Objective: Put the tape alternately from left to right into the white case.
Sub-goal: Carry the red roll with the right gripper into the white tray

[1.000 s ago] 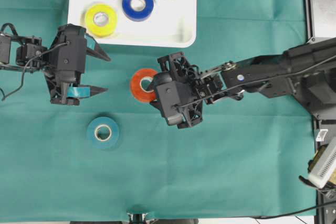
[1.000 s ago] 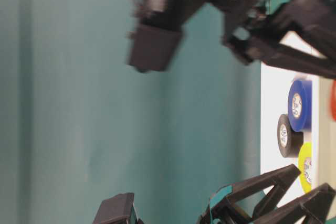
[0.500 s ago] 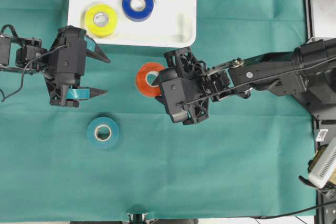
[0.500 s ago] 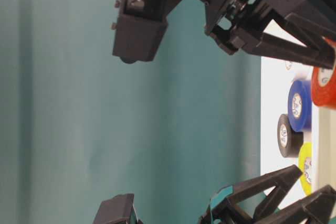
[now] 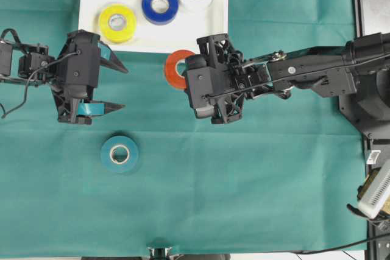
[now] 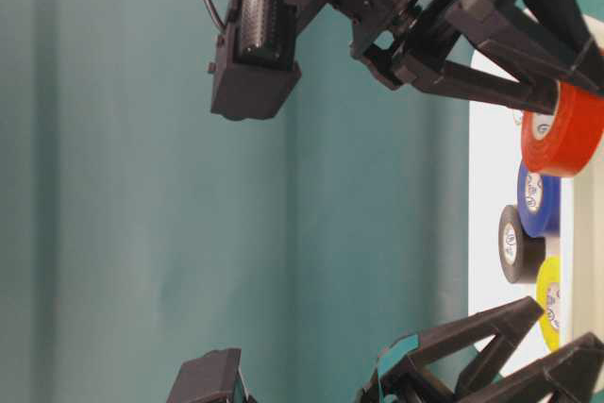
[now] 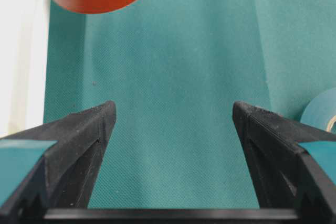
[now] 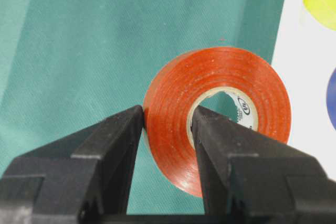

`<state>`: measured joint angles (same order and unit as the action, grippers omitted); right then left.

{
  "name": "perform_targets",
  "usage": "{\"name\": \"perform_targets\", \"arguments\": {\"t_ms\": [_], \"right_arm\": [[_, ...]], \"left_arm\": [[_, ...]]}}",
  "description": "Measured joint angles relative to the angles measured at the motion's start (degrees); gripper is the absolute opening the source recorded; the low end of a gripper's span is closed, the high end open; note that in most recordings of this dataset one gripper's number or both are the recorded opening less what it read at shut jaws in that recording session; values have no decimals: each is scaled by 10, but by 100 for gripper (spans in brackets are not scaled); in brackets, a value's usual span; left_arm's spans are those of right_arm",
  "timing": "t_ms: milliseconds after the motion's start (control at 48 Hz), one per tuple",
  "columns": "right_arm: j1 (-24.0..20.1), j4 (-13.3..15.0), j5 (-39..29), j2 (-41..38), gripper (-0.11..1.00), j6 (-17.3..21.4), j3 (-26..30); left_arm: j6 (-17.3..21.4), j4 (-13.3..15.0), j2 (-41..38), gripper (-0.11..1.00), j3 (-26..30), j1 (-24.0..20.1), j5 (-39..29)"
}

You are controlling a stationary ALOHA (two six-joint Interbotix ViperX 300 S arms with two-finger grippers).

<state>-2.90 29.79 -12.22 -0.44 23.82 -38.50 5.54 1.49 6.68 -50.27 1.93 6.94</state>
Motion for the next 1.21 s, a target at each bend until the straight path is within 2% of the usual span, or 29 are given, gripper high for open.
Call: {"name": "perform_targets", "arguments": {"t_ms": [812, 1208], "right_arm": [[114, 23, -1, -1, 5, -1, -13], [143, 23, 1, 0, 5, -1, -21]], "left_arm": [[-1, 0, 0, 92, 0, 0, 0], [-1, 0, 0, 92, 0, 0, 0]]}}
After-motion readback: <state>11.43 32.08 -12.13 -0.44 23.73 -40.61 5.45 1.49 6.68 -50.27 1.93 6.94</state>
